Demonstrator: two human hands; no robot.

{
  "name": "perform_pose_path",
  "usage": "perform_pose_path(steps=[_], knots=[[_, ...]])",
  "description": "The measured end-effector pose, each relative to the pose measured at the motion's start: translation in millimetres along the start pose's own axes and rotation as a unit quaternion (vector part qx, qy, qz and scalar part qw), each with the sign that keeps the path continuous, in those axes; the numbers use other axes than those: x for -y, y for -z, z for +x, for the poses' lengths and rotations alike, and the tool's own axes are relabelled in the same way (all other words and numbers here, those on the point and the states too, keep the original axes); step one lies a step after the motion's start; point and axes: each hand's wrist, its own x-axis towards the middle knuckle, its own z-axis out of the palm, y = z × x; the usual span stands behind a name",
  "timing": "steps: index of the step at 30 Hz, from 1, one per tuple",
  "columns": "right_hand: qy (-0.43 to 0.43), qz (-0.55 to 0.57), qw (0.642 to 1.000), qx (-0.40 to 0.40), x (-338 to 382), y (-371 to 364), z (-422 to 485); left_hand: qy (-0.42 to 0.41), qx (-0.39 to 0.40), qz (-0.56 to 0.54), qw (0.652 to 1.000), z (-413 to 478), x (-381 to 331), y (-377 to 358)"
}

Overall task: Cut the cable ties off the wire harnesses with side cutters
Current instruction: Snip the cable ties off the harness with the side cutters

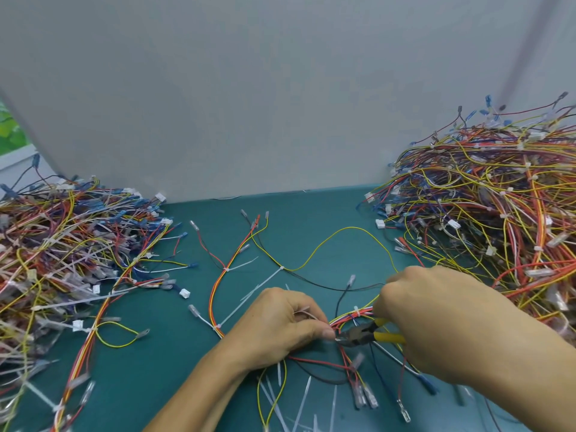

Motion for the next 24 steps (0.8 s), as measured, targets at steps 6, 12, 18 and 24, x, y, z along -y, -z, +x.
perform_pose_path(steps=[6,12,18,24], knots=[[0.002,-0.012,1.000,-0.001,4.4,-2.3,2.0,0.005,0.001,0.001,1.000,0.5,0.0,-0.6],[-0.012,-0.035,0.999,-0.001,5.8,-2.1,3.5,0.001,-0.006,0.011,1.000,1.2,2.0,-2.0],[-0.005,-0.059,0.998,0.002,2.9,-4.8,5.4,-0.003,-0.005,0.002,1.000,1.6,2.8,-3.3],[0.005,-0.034,0.999,0.005,1.7,-5.0,7.3,0.005,0.005,-0.042,0.999,0.2,2.7,-0.7]])
